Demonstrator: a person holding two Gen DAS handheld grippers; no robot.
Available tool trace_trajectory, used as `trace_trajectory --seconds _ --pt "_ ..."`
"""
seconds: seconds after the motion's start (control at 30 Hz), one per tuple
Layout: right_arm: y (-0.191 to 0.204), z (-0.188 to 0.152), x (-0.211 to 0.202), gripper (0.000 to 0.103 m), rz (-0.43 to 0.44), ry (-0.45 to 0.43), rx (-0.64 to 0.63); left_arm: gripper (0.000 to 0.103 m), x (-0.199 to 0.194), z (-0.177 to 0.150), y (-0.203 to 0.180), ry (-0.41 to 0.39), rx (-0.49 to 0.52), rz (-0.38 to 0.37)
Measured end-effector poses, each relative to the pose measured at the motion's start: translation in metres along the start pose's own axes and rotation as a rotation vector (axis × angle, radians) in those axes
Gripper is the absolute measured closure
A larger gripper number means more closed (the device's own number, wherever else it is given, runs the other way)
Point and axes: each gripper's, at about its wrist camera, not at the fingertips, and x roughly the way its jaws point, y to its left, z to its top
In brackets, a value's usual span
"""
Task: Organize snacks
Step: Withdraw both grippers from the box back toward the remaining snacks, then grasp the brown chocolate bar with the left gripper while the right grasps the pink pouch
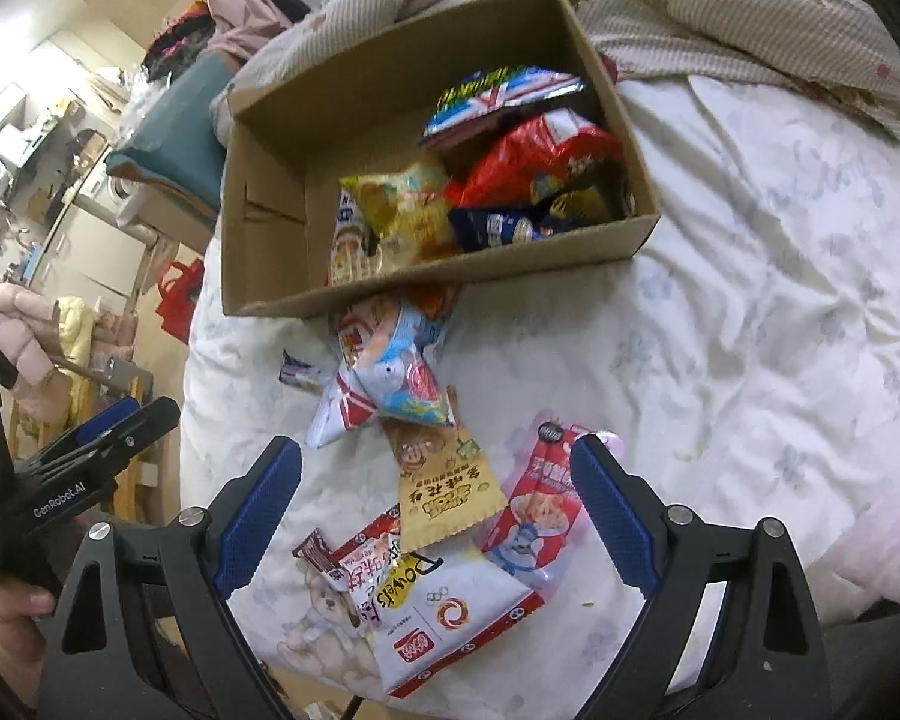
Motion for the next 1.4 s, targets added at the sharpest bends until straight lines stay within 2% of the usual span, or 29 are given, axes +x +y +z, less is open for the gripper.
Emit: trace_trajectory --seconds 0.33,0.43,0.57,0.67,0.73,0.77,0.87,0.93,0.97,1.0,1.03,1.23,1.4 --pt "-0.017 -0.002 0.020 0.010 -0.046 0.075 0.089 0.022 0.032 -0.007 0.013 0.116 -0.073 0.006" --pt "-0.021 -0.001 0.021 0.010 -0.030 0.079 0.121 0.022 0.047 -0.014 0.016 0.184 -0.093 -0.010" --pt "-0.023 0.000 0.021 0.010 -0.028 0.080 0.133 0.022 0.069 -0.034 -0.002 0.341 -0.013 -0.061" --pt "-0.024 0.000 0.021 0.010 -0.030 0.081 0.135 0.024 0.079 -0.058 -0.010 0.427 -0.043 -0.108" --pt "-0.026 0.000 0.021 0.010 -0.028 0.082 0.143 0.045 0.089 -0.072 -0.020 0.514 -0.047 -0.160" --pt "-0.026 0.000 0.021 0.010 -0.026 0.083 0.146 0.046 0.091 -0.077 -0.024 0.533 -0.052 -0.173" --pt "-0.024 0.002 0.021 0.010 -0.025 0.079 0.139 0.049 0.096 -0.081 -0.029 0.519 -0.079 -0.164" --pt "-0.022 0.003 0.021 0.010 -0.029 0.075 0.130 0.067 0.100 -0.083 -0.032 0.513 -0.082 -0.160" --pt "-0.022 0.003 0.021 0.010 -0.030 0.074 0.126 0.072 0.101 -0.083 -0.034 0.513 -0.076 -0.162" --pt "-0.021 0.003 0.022 0.010 -0.031 0.074 0.125 0.085 0.101 -0.083 -0.036 0.511 -0.063 -0.170" --pt "-0.022 0.003 0.021 0.010 -0.030 0.074 0.127 0.089 0.101 -0.082 -0.038 0.508 -0.048 -0.178" --pt "-0.030 0.004 0.021 0.010 -0.029 0.073 0.161 0.089 0.087 -0.062 -0.039 0.416 0.004 -0.138" --pt "-0.043 0.001 0.036 0.011 -0.016 0.149 0.216 0.089 0.078 -0.045 -0.033 0.357 0.009 -0.107"
